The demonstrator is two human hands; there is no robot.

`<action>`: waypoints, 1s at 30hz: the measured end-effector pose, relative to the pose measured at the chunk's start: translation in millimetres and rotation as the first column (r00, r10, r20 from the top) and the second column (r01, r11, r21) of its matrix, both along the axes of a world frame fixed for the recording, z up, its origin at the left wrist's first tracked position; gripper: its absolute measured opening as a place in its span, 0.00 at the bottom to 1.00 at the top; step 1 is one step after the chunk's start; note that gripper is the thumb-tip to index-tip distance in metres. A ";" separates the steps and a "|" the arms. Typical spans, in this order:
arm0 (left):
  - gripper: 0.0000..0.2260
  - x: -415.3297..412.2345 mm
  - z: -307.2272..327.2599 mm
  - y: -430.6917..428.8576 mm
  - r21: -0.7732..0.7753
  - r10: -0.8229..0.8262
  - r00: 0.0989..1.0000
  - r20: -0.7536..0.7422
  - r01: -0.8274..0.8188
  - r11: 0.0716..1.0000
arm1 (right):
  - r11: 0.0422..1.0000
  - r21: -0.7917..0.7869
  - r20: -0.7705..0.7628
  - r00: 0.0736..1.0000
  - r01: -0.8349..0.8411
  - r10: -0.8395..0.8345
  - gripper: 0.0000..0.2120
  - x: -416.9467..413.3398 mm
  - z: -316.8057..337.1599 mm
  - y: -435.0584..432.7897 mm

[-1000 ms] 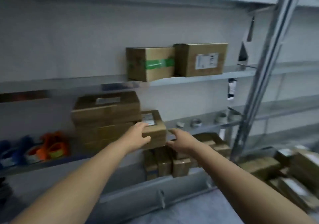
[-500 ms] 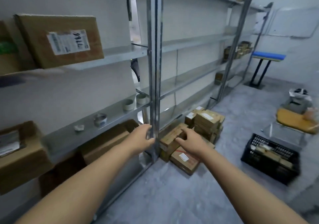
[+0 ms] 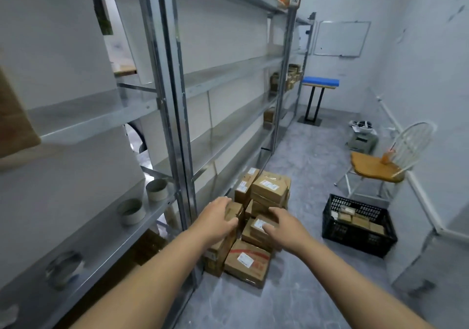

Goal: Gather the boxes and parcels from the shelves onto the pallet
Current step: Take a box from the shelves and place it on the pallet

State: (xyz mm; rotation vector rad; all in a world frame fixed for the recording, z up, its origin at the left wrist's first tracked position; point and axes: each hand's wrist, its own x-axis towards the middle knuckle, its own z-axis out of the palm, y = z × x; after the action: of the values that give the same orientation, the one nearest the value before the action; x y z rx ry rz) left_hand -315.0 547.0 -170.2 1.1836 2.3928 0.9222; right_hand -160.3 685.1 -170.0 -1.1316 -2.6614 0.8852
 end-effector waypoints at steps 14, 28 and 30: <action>0.24 -97.2 -12.9 207.3 0.009 -0.141 0.990 -0.002 0.141 0.990 | 0.989 -0.109 -0.067 0.992 0.101 -0.109 0.32 -93.7 -18.9 176.2; 0.25 -188.1 -267.1 395.5 -0.227 0.122 0.972 0.202 -0.075 0.971 | 0.914 -0.365 0.113 0.983 0.178 -0.146 0.26 -187.3 -255.0 407.4; 0.25 -198.2 -339.4 398.8 -0.297 0.166 0.952 0.259 -0.085 0.951 | 0.883 -0.420 0.151 0.976 0.208 -0.158 0.25 -196.2 -321.3 414.8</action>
State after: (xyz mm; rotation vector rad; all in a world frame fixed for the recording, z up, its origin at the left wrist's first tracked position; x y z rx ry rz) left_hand -513.2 945.8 -509.6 0.7458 2.2912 0.6989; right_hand -356.5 1099.9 -491.3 -1.5372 -2.4447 1.4643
